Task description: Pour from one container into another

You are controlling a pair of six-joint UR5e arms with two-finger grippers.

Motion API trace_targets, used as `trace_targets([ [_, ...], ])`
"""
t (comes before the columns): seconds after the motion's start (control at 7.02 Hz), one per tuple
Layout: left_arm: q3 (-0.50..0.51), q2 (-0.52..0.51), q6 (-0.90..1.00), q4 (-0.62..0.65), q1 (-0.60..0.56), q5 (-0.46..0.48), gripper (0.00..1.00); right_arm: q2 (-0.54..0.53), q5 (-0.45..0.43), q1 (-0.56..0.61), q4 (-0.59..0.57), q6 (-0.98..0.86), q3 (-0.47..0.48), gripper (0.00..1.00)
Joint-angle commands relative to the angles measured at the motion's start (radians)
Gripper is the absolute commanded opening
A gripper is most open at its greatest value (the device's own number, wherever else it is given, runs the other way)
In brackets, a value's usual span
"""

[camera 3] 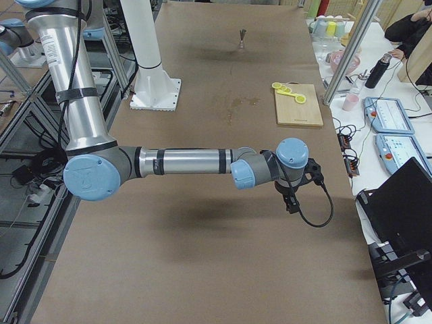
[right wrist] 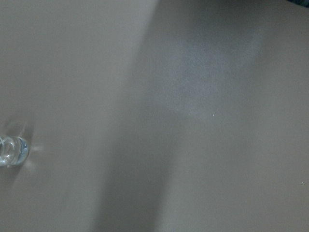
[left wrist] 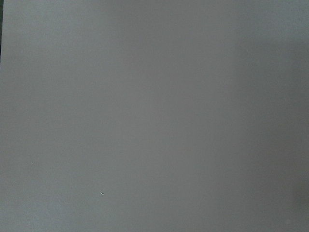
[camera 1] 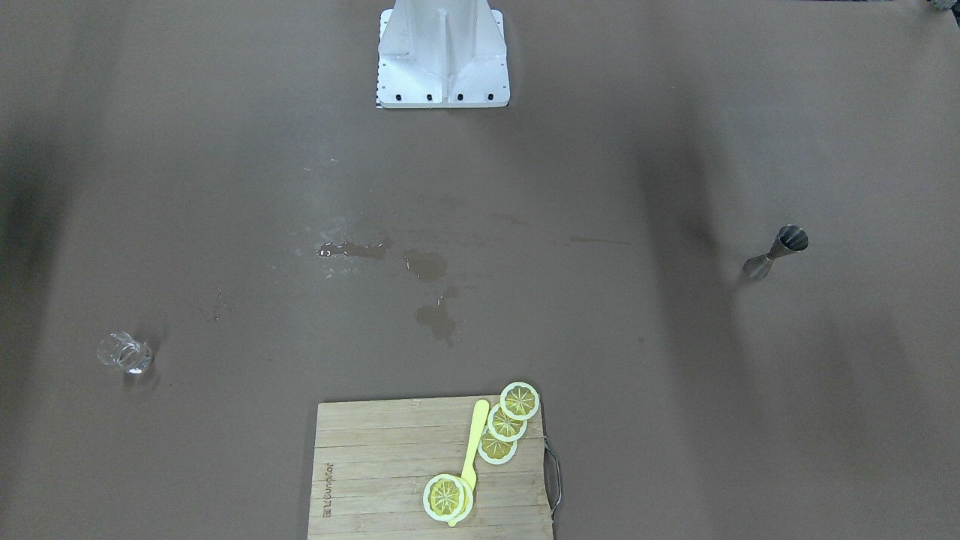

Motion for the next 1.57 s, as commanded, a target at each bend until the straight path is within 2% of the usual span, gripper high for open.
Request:
trace_targets([
  [0.0, 0.0, 0.0, 0.0, 0.0, 0.0, 0.0, 0.98, -0.002, 0.085, -0.026, 0.222, -0.001, -0.04, 1.0],
  [0.14, 0.0, 0.0, 0.0, 0.0, 0.0, 0.0, 0.98, -0.016, 0.09, -0.048, 0.392, -0.004, -0.057, 1.0],
  [0.43, -0.001, 0.0, -0.002, 0.0, 0.0, 0.002, 0.98, -0.027, 0.09, -0.072, 0.824, -0.015, -0.204, 1.0],
  [0.57, 0.002, 0.0, -0.003, 0.0, 0.002, 0.002, 0.98, -0.028, 0.093, -0.103, 0.917, -0.015, -0.247, 1.0],
  [0.71, 0.0, -0.002, -0.003, 0.0, 0.002, 0.002, 0.98, -0.03, 0.1, -0.169, 0.927, -0.027, -0.255, 1.0],
  [0.85, 0.0, -0.002, -0.003, 0.0, 0.002, 0.002, 0.98, -0.027, 0.131, -0.187, 0.935, -0.13, -0.279, 1.0],
  [1.0, -0.001, -0.002, -0.003, 0.0, 0.002, 0.002, 0.98, -0.024, 0.218, -0.197, 0.933, -0.251, -0.304, 1.0],
  [1.14, -0.001, 0.0, -0.005, 0.0, 0.002, 0.002, 0.98, -0.015, 0.266, -0.204, 0.932, -0.397, -0.339, 1.0],
  [1.28, 0.0, 0.0, -0.005, 0.0, 0.002, 0.003, 0.98, -0.007, 0.268, -0.211, 0.93, -0.552, -0.349, 1.0],
  [1.42, -0.001, 0.0, -0.005, 0.0, 0.002, 0.002, 0.98, -0.005, 0.27, -0.214, 0.932, -0.597, -0.361, 1.0],
])
